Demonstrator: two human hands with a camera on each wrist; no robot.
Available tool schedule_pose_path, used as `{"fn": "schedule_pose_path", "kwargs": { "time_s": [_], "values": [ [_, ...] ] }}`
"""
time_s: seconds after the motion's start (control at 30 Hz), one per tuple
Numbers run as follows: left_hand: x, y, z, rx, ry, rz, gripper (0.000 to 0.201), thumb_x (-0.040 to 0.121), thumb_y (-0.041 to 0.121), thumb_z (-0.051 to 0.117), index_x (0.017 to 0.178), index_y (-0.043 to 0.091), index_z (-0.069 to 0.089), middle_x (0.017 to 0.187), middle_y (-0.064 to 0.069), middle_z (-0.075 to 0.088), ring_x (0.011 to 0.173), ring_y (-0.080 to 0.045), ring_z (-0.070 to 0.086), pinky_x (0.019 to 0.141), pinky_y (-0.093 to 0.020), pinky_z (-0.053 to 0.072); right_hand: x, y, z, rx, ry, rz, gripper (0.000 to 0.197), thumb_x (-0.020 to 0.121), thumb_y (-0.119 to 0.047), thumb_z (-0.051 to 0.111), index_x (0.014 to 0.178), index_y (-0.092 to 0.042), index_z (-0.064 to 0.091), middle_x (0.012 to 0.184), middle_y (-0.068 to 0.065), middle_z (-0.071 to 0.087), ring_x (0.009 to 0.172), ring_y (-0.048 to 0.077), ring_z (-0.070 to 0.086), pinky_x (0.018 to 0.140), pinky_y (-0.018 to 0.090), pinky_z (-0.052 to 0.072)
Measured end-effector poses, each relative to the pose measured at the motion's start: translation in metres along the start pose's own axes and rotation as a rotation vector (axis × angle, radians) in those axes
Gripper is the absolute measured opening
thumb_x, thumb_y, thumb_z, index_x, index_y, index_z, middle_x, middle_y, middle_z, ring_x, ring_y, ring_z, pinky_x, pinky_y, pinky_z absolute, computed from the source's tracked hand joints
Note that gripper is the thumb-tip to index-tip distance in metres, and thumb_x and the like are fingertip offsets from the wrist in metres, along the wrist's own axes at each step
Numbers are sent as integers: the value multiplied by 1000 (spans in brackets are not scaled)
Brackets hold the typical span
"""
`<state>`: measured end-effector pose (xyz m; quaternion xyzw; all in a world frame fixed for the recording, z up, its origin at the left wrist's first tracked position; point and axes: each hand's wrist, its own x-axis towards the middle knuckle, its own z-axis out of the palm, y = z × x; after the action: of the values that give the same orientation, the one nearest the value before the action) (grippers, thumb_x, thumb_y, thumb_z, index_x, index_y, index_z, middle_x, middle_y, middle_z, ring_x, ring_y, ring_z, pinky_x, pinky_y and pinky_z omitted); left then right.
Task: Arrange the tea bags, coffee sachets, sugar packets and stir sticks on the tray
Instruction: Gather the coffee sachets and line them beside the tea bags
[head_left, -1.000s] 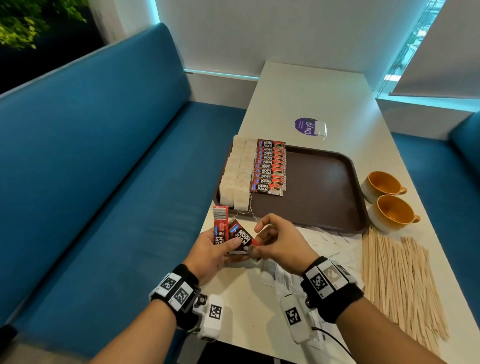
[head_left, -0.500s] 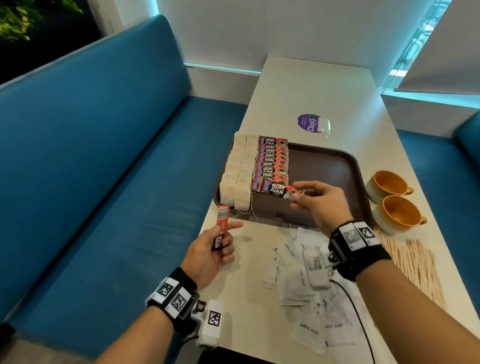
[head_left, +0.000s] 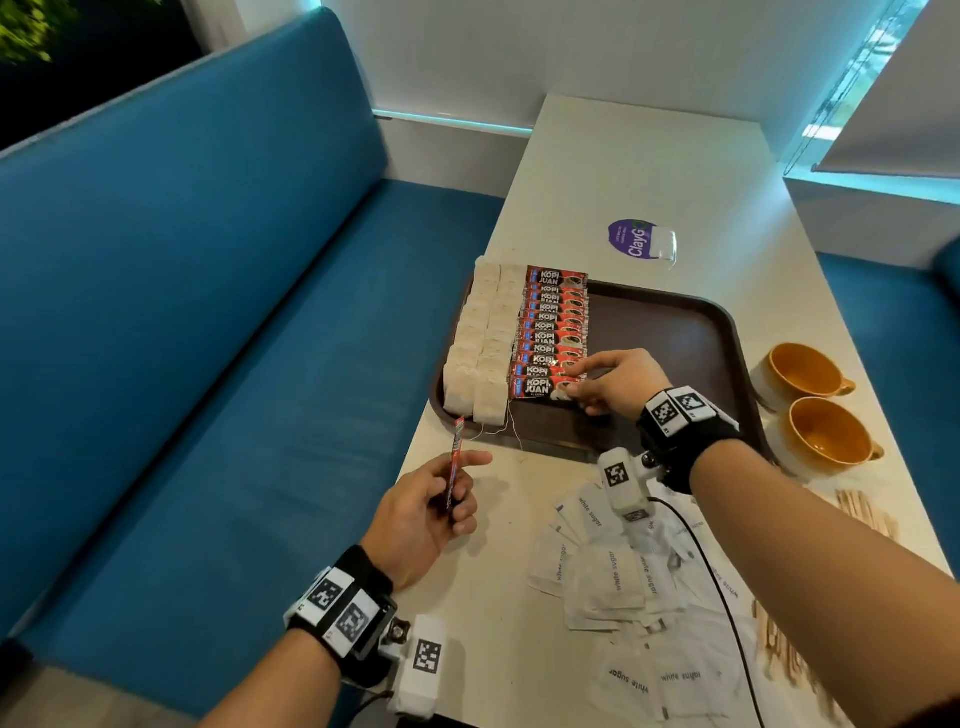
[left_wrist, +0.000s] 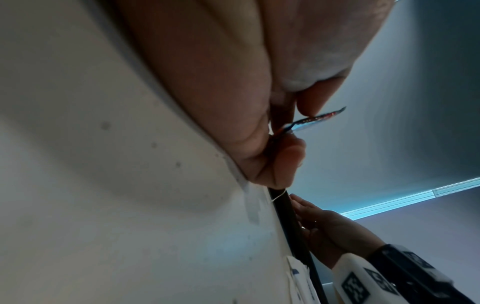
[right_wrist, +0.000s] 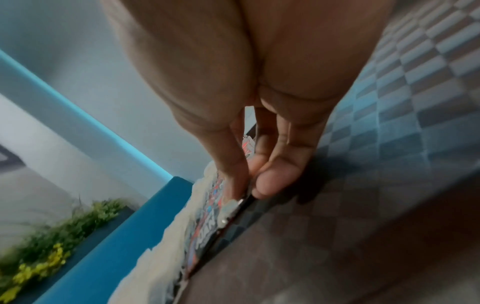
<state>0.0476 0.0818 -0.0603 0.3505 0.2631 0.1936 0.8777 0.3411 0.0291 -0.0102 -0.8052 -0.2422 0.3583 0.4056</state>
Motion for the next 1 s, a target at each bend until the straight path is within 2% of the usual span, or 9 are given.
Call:
{"fn": "schedule_pose_path", "kwargs": {
  "time_s": [0.1, 0.2, 0.37, 0.47, 0.57, 0.73, 0.83, 0.93, 1.0],
  "values": [
    [0, 0, 0, 22, -12, 8, 63, 70, 6, 39, 129, -8, 57, 77, -6, 43, 64, -17, 37, 55, -29, 36, 7, -2, 2, -111, -6, 38, 18, 76, -5, 88, 90, -12, 77, 86, 16, 77, 64, 19, 68, 60, 31, 59],
    [0, -1, 1, 54, -15, 24, 64, 68, -2, 38, 129, -7, 57, 78, -7, 44, 65, -17, 41, 55, -28, 38, 11, -6, 3, -172, -16, 65, 20, 77, -7, 88, 90, -9, 74, 76, 12, 75, 59, 18, 68, 55, 30, 59],
    [2, -7, -2, 134, 18, 44, 55, 74, -5, 48, 127, 2, 60, 82, -11, 53, 65, -20, 47, 55, -29, 36, 12, -11, 5, -198, -39, 92, 21, 77, -6, 87, 88, -7, 69, 81, 15, 75, 60, 21, 68, 57, 32, 61],
    [1, -7, -2, 147, 17, 72, 49, 76, -5, 56, 125, 2, 60, 87, -11, 62, 67, -20, 56, 57, -27, 47, 12, -10, 4, -191, -30, 94, 26, 74, -6, 89, 85, -7, 66, 79, 16, 75, 62, 23, 70, 61, 35, 62],
    [0, -8, -3, 156, 14, 89, 43, 78, -4, 62, 121, -1, 60, 90, -15, 65, 68, -21, 57, 60, -26, 50, 11, -9, 2, -182, 2, 84, 29, 72, -10, 92, 84, -8, 66, 78, 14, 76, 61, 22, 71, 60, 36, 62],
    [-1, -8, -2, 143, 54, 102, 33, 76, -3, 68, 108, -3, 60, 87, -17, 67, 66, -21, 59, 62, -25, 51, -15, -15, -4, -95, 116, -13, 25, 85, -27, 83, 94, -8, 70, 80, 11, 75, 61, 18, 69, 58, 30, 61],
    [-3, -6, -2, 151, 42, 111, 34, 77, -9, 76, 106, -1, 60, 92, -22, 69, 70, -24, 65, 66, -25, 55, -54, -16, 3, 23, 10, -87, 27, 89, -34, 78, 95, -10, 70, 73, 8, 70, 57, 17, 66, 58, 31, 59],
    [-6, -4, 3, 158, 67, 119, 31, 74, -8, 74, 101, 0, 61, 84, -22, 71, 68, -26, 71, 64, -24, 57, -99, -6, 17, 58, -196, -101, 30, 89, -42, 75, 101, -15, 70, 81, 8, 73, 59, 23, 67, 58, 37, 57],
    [-7, -4, 6, 165, 80, 129, 29, 71, -8, 74, 97, -2, 62, 78, -20, 73, 66, -25, 72, 61, -23, 57, -123, 4, 25, 115, -285, -127, 26, 91, -36, 75, 107, -16, 69, 87, 8, 72, 60, 24, 65, 57, 40, 58]
  ]
}}
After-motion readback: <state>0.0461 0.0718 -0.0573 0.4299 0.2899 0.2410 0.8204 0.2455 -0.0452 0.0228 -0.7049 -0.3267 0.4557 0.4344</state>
